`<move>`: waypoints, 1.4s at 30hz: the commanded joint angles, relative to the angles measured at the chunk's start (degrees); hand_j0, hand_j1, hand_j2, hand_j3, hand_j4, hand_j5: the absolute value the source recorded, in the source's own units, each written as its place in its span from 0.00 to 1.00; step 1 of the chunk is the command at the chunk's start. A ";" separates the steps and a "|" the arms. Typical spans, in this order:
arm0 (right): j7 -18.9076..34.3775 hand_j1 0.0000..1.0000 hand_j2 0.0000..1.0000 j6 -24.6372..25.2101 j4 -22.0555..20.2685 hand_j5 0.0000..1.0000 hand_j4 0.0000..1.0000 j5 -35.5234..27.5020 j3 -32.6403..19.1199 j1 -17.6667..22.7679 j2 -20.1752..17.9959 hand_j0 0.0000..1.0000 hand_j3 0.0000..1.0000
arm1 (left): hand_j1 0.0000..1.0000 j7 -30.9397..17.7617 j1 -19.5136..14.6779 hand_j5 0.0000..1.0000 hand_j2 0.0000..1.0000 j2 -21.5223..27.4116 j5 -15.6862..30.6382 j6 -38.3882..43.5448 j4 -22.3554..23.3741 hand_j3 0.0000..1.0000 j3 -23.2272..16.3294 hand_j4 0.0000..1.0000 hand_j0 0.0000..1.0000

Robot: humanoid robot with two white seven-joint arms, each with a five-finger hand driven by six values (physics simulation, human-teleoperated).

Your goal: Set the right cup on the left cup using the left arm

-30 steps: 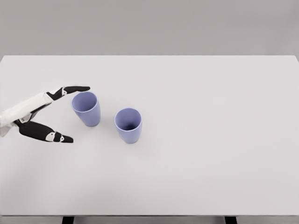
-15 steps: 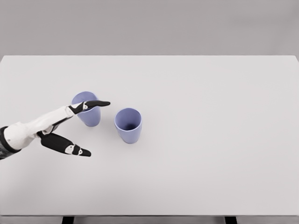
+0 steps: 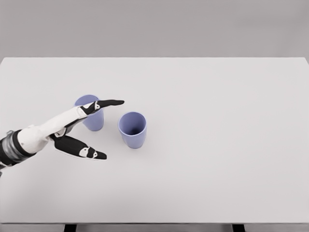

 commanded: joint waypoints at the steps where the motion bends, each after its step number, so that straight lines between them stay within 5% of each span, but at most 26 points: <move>1: 0.00 1.00 1.00 0.00 0.00 1.00 1.00 -0.01 0.00 0.00 -0.01 1.00 1.00 | 1.00 0.01 0.00 1.00 1.00 -1.21 0.47 0.07 -0.02 1.00 0.02 1.00 1.00; 17: 0.00 1.00 1.00 0.00 0.00 1.00 1.00 -0.01 0.00 0.00 -0.01 1.00 1.00 | 1.00 -0.16 -0.53 1.00 1.00 -6.22 0.38 0.07 -0.02 1.00 -0.07 1.00 1.00; 42: 0.00 1.00 1.00 0.00 0.00 1.00 1.00 -0.01 0.00 0.00 -0.01 1.00 1.00 | 1.00 -0.95 -2.02 1.00 1.00 -9.56 -2.61 15.21 0.07 1.00 0.54 1.00 1.00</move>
